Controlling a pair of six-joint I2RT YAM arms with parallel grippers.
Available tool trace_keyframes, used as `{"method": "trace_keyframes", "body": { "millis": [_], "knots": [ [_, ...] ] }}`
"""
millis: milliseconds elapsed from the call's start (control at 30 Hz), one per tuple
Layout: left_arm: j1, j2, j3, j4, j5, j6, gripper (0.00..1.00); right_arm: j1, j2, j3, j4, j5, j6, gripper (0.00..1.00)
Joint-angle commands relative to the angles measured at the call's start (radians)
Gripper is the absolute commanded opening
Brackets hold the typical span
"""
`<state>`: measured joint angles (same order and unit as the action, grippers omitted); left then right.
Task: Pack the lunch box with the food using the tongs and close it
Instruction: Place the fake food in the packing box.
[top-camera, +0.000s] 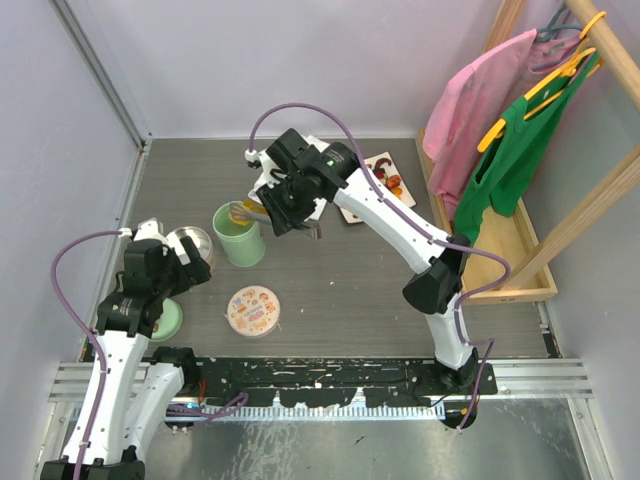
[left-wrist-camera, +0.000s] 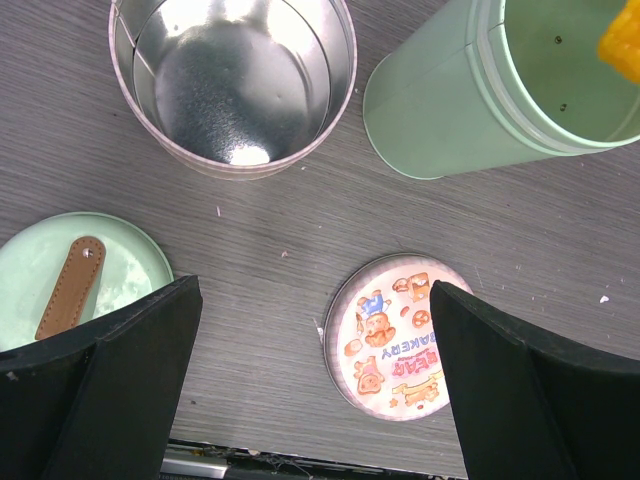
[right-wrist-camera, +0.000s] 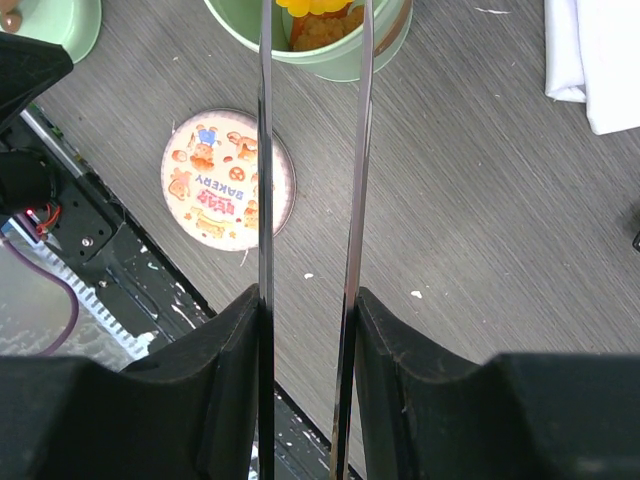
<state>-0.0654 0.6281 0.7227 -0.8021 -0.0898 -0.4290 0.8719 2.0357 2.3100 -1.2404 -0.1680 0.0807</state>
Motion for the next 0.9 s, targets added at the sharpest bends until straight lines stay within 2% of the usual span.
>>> {"method": "trace_keyframes", "body": {
  "millis": [0,333,533,733,867],
  "knots": [
    [-0.004,-0.008,0.006,0.043,-0.005,0.004,0.98,0.016,0.018,0.059,0.028,0.0,-0.008,0.4],
    [-0.004,-0.009,0.007,0.043,-0.004,0.005,0.98,0.019,-0.021,0.071,0.052,0.022,-0.012,0.52],
    [-0.004,-0.008,0.007,0.044,-0.003,0.006,0.98,0.019,-0.087,0.033,0.103,0.053,-0.011,0.54],
    [-0.004,-0.007,0.008,0.043,-0.001,0.006,0.98,0.007,-0.162,-0.007,0.114,0.246,-0.022,0.54],
    [-0.004,-0.007,0.007,0.043,0.0,0.006,0.98,-0.074,-0.205,-0.087,0.113,0.322,0.005,0.54]
  ]
}}
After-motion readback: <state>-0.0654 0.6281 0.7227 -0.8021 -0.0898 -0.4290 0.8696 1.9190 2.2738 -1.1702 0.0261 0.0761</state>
